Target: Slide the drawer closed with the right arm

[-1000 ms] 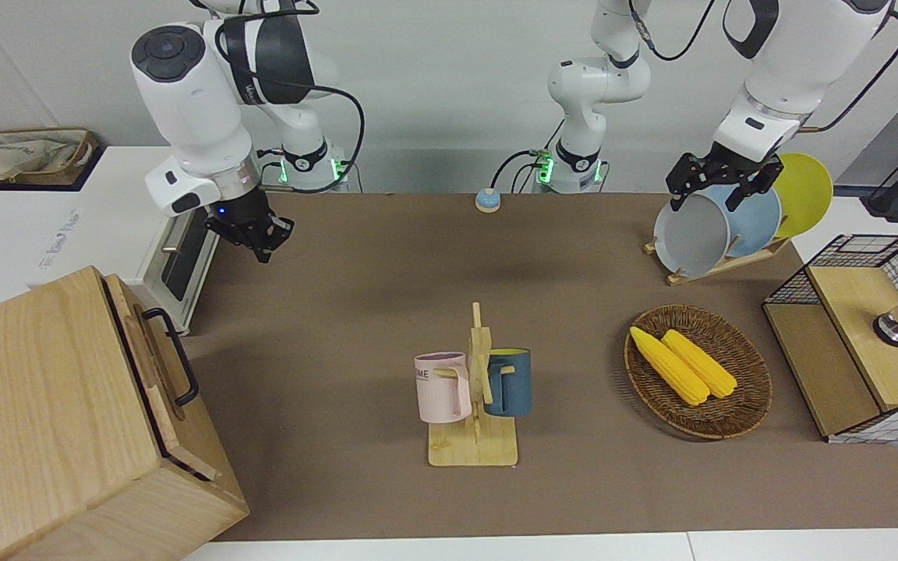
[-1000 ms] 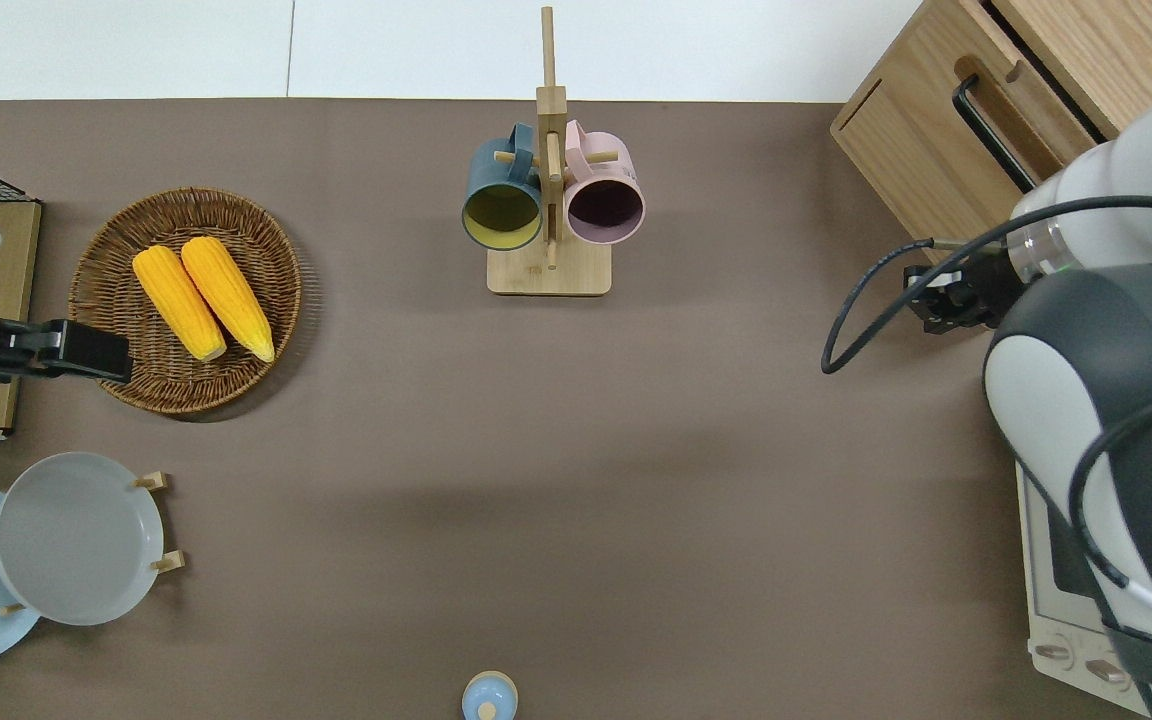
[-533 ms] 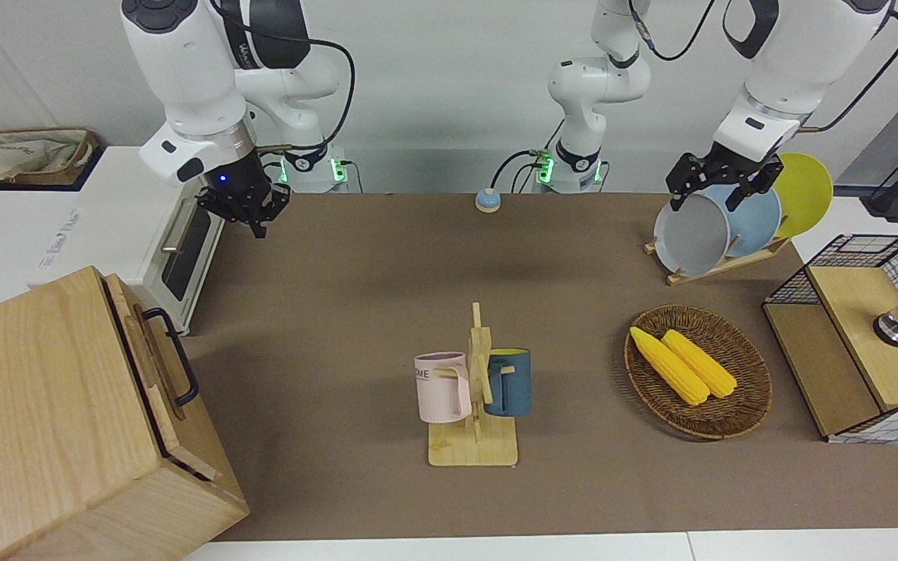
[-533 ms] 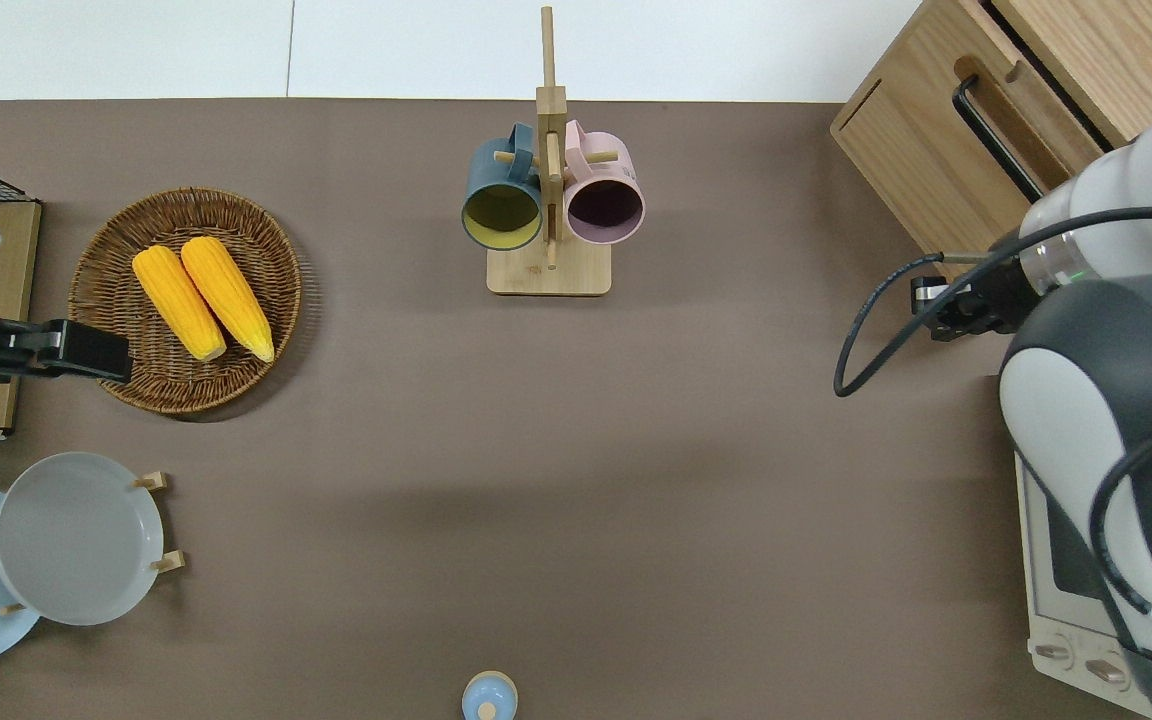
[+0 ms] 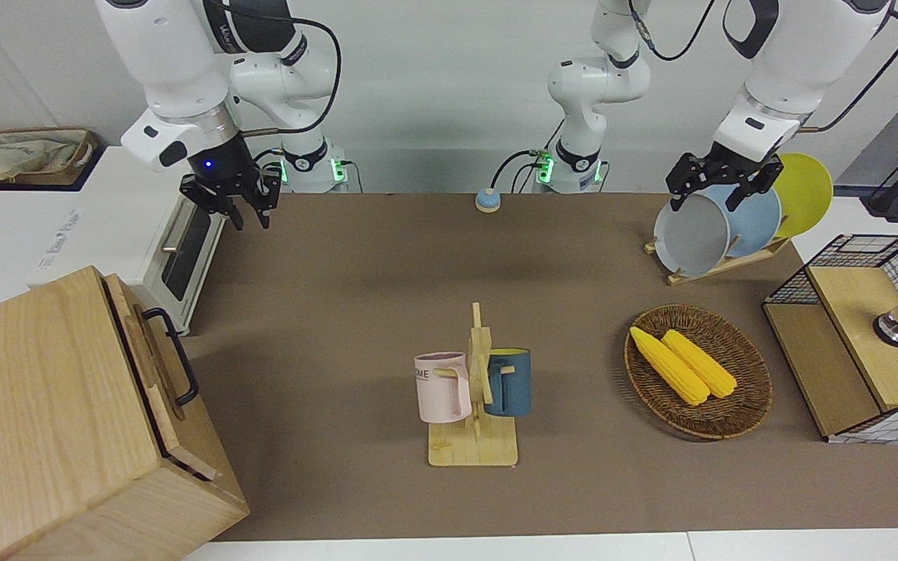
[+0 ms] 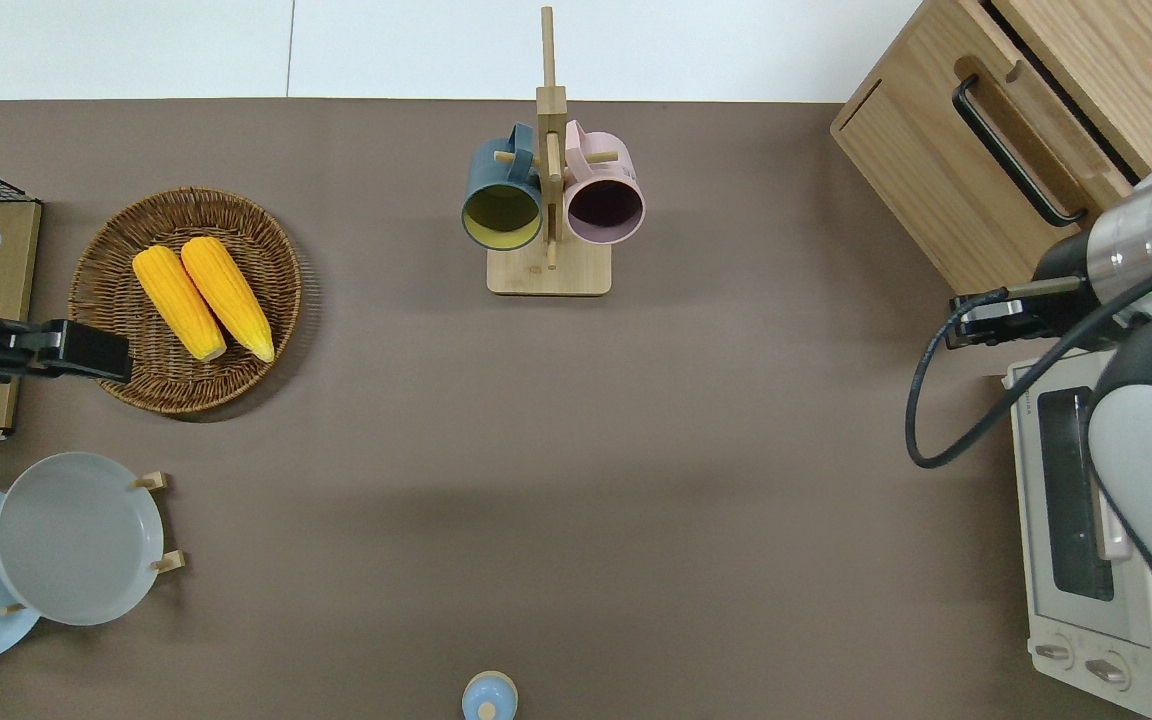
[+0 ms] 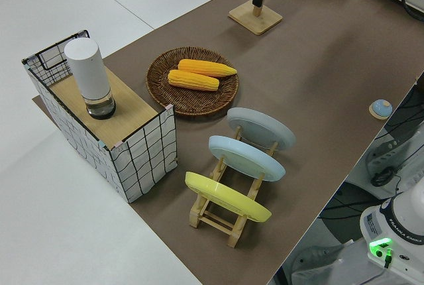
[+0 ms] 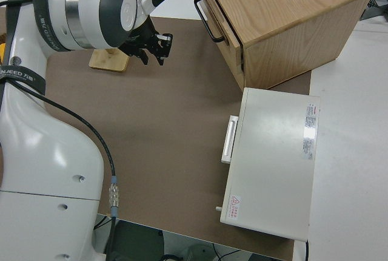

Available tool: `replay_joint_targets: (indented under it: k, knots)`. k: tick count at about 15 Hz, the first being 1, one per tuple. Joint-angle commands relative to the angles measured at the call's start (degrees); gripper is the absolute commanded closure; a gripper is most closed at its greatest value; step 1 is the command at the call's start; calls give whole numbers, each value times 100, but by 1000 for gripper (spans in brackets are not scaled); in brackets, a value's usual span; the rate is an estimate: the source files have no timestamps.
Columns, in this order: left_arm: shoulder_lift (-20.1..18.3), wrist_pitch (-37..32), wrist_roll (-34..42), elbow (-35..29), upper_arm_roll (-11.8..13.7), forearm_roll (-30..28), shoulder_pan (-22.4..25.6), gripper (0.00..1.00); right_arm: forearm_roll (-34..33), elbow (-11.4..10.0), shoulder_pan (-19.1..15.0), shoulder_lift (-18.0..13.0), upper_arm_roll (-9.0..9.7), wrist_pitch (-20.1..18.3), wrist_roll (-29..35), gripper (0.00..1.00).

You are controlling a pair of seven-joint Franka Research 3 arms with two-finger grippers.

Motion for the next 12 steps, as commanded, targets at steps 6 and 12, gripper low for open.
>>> replay_joint_targets:
  k: [6,12]
  knots:
    - [65,-113,56,149,-40,98,31,7,90,-43,-20,-114,-53,20,-47,9]
    - [74,-113,56,149,-40,98,31,7,-33,45,-20,-61,-45,-33,-56,9]
